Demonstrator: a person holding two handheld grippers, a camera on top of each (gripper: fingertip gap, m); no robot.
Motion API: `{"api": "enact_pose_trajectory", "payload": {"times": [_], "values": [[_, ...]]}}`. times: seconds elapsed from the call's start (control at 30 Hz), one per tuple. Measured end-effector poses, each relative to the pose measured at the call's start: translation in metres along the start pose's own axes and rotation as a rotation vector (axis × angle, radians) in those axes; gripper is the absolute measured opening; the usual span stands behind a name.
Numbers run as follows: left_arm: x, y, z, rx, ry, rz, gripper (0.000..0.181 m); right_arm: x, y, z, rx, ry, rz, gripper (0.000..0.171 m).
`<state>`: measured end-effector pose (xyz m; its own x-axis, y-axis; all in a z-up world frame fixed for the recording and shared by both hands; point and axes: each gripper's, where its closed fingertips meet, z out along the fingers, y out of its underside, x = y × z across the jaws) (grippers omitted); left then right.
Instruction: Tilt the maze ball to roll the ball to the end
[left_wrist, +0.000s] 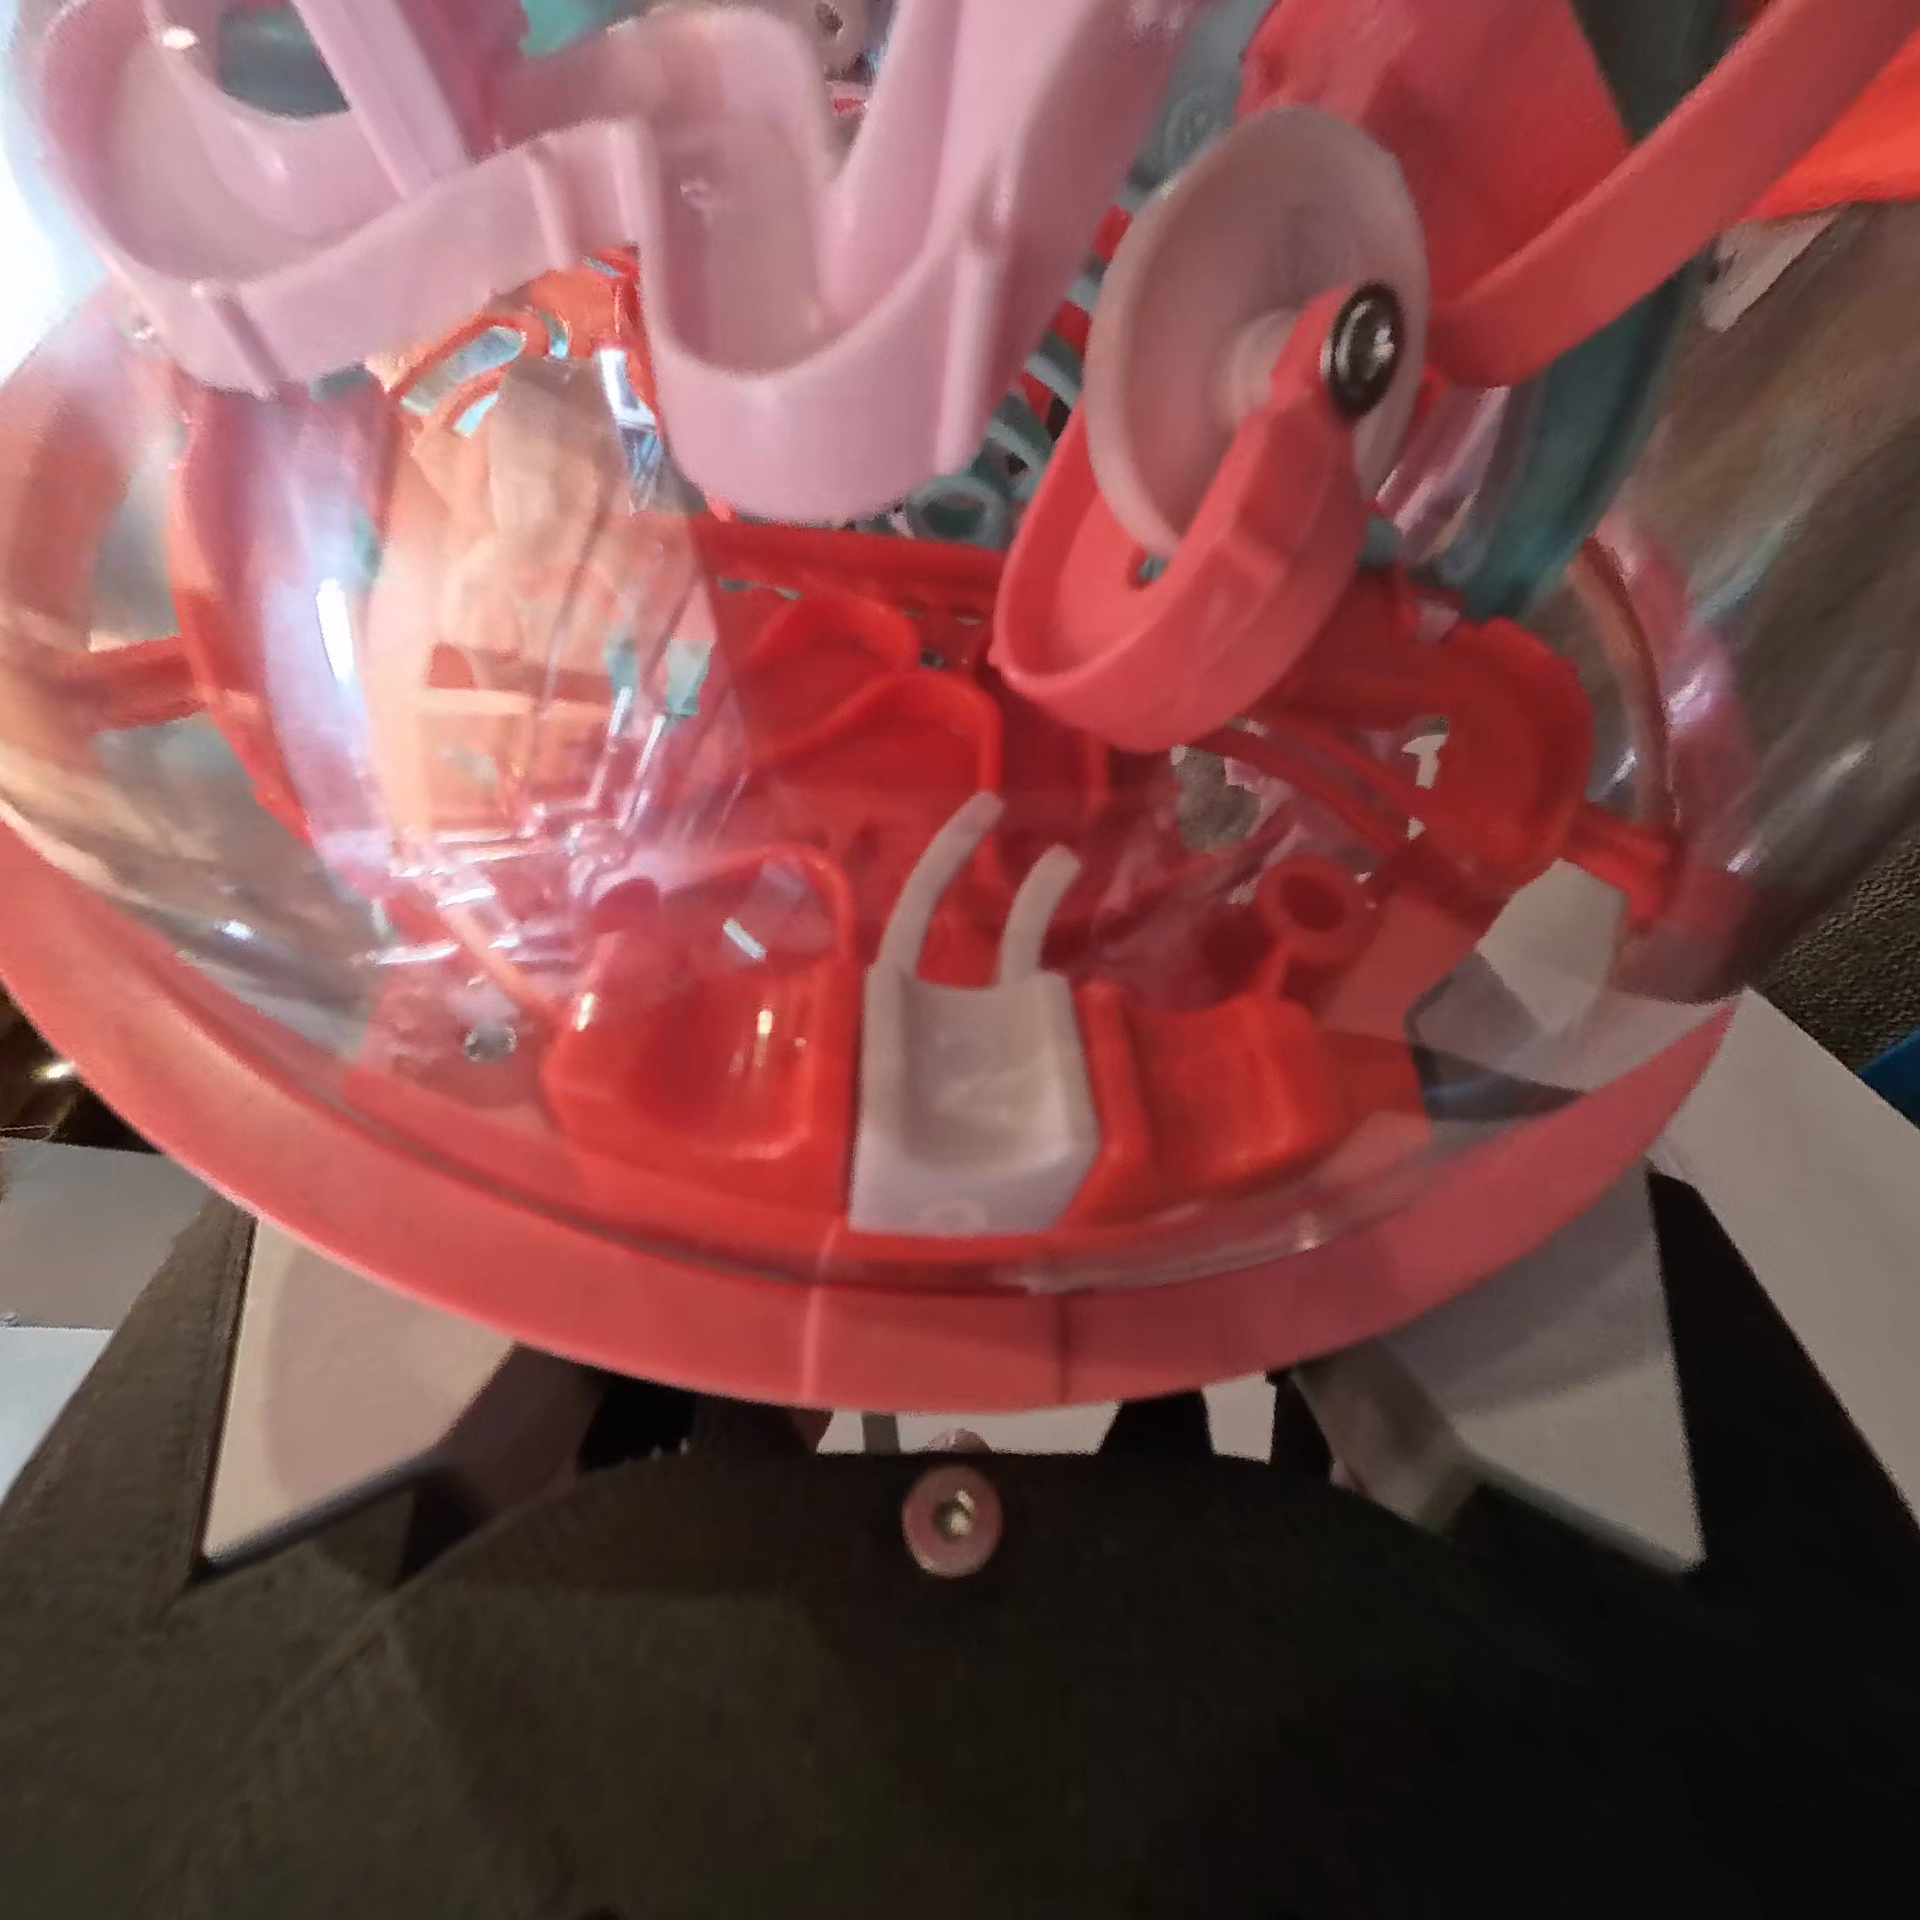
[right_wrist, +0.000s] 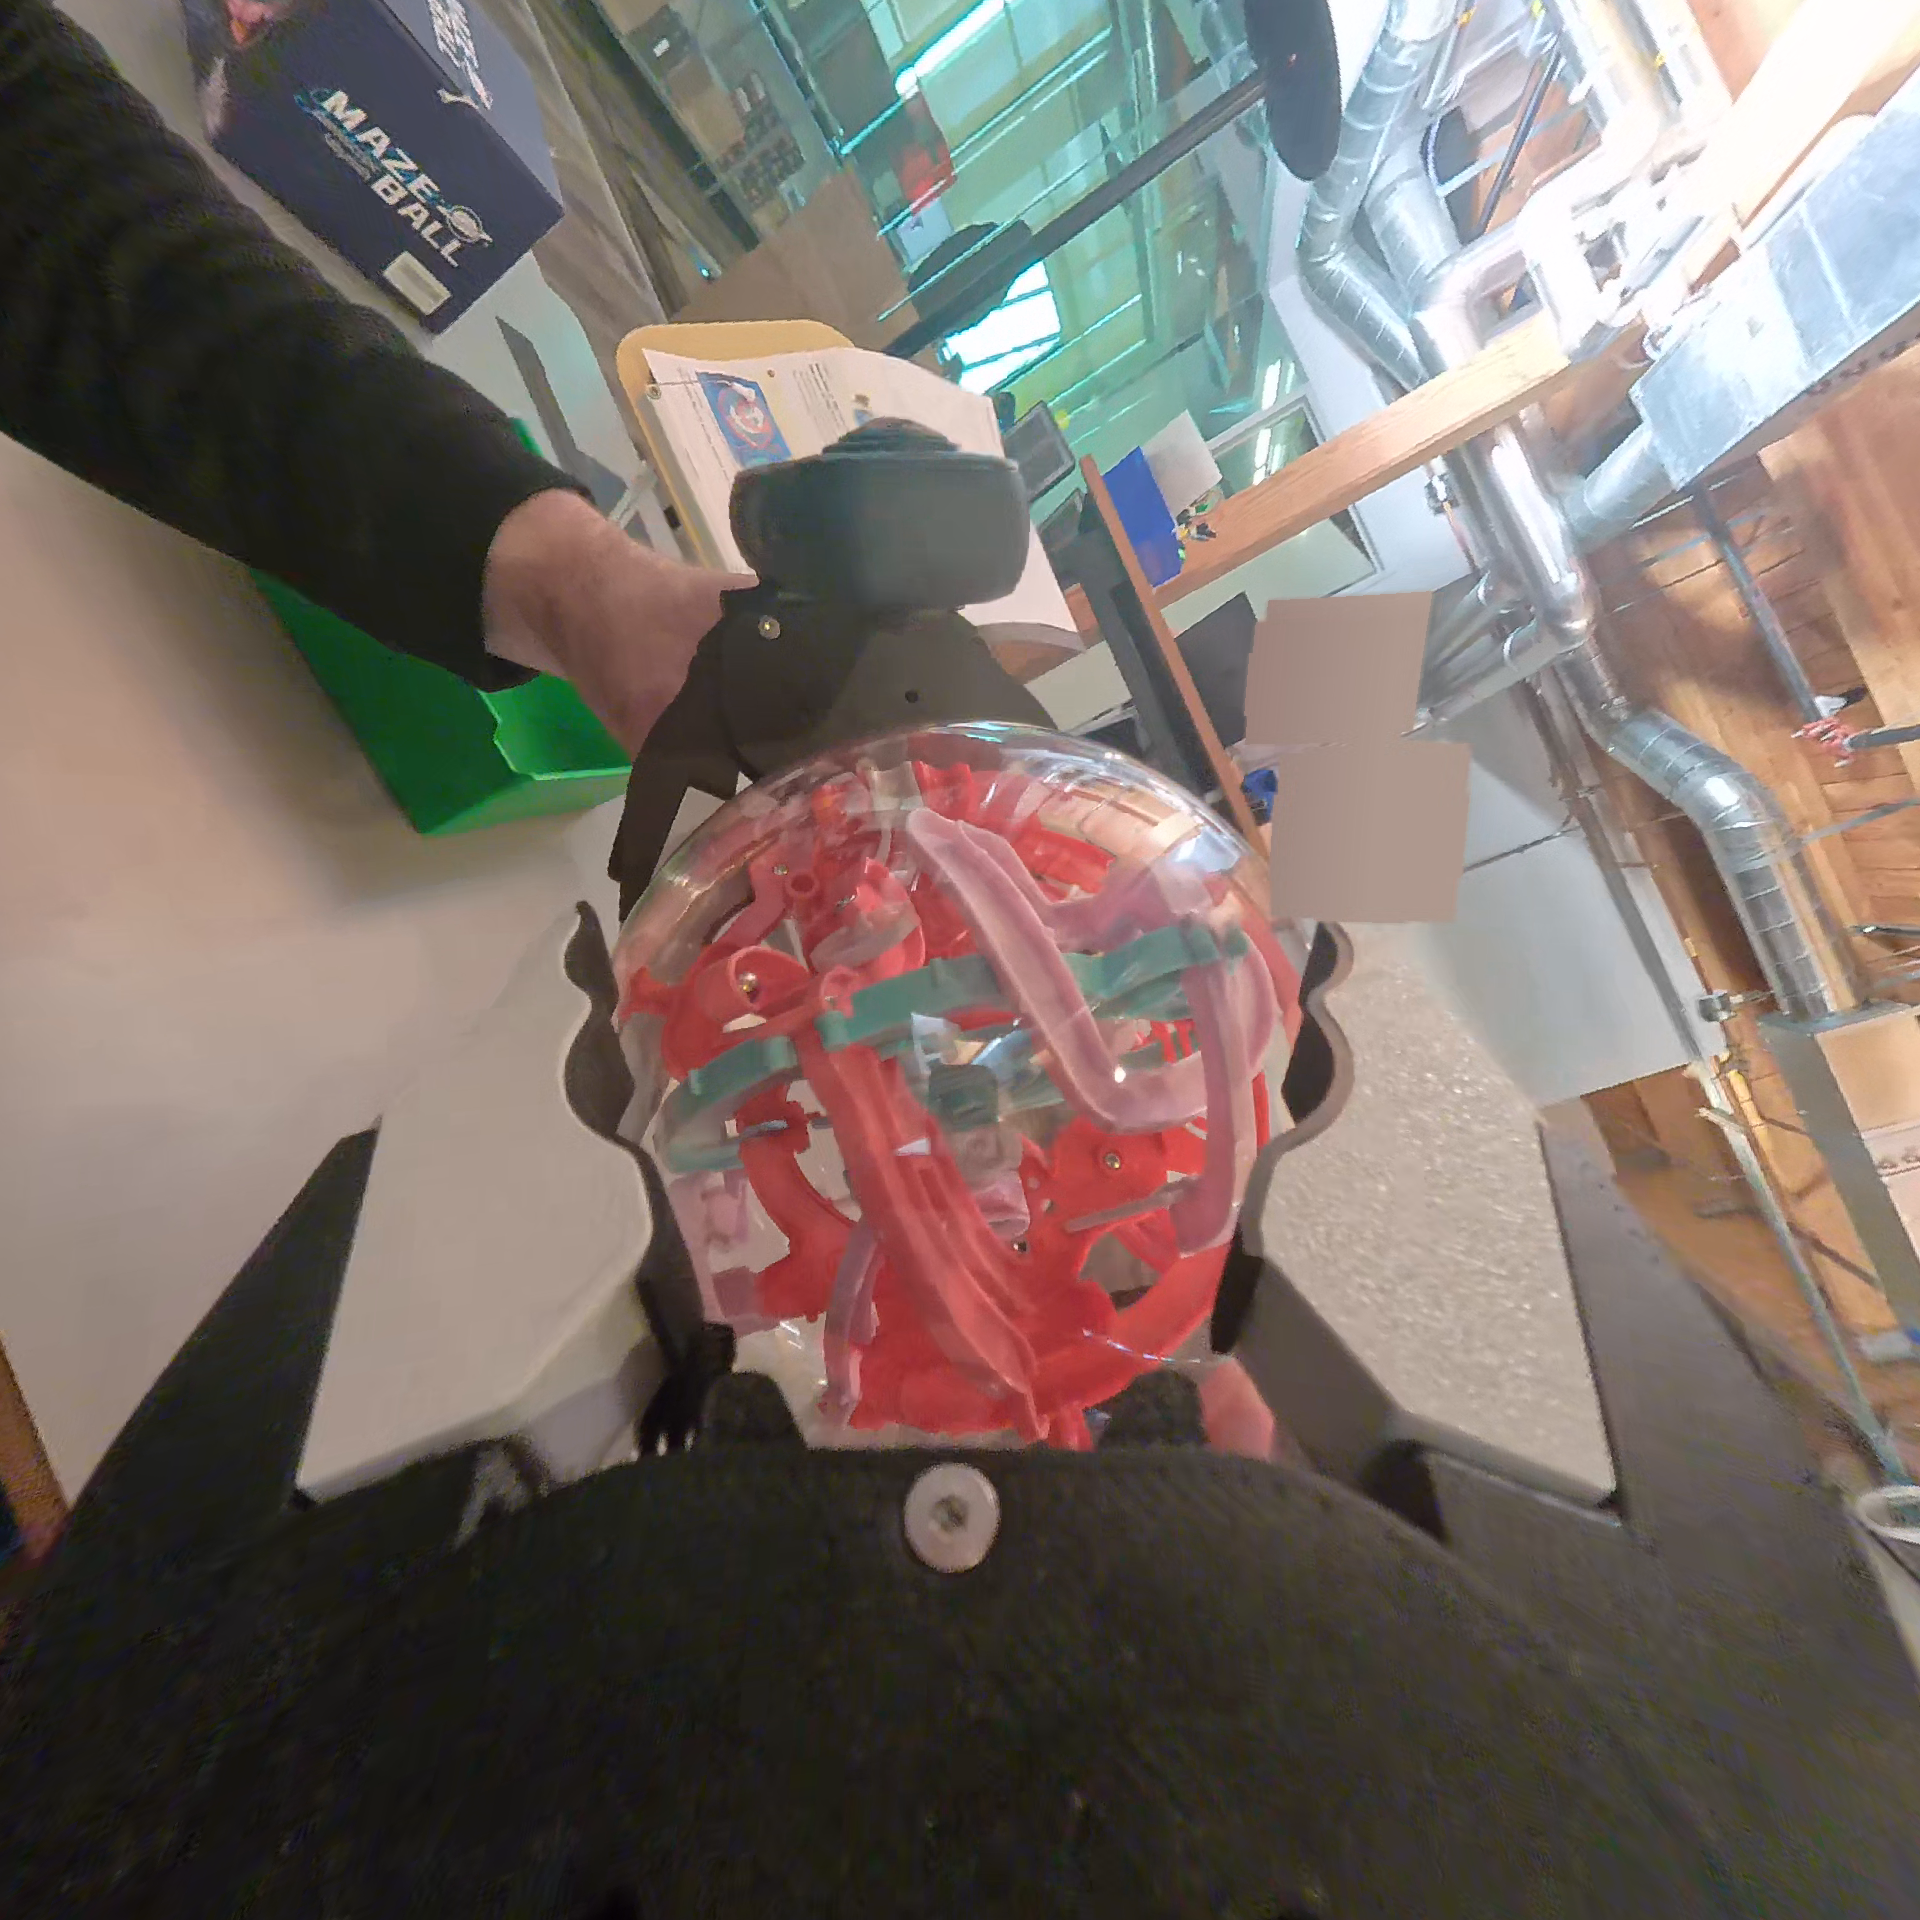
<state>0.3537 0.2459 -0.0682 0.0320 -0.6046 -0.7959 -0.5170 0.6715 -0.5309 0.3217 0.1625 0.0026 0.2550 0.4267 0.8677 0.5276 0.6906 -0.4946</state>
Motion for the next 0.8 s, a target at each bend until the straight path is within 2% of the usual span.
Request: {"api": "enact_pose_trajectory", "payload": {"times": [0.8], "values": [[0.0058, 0.0029, 0.0092, 0.077, 0.017, -0.071, 0.156, -0.0065, 0.004, 0.0047, -0.04, -0.072, 0.006, 0.127]]}}
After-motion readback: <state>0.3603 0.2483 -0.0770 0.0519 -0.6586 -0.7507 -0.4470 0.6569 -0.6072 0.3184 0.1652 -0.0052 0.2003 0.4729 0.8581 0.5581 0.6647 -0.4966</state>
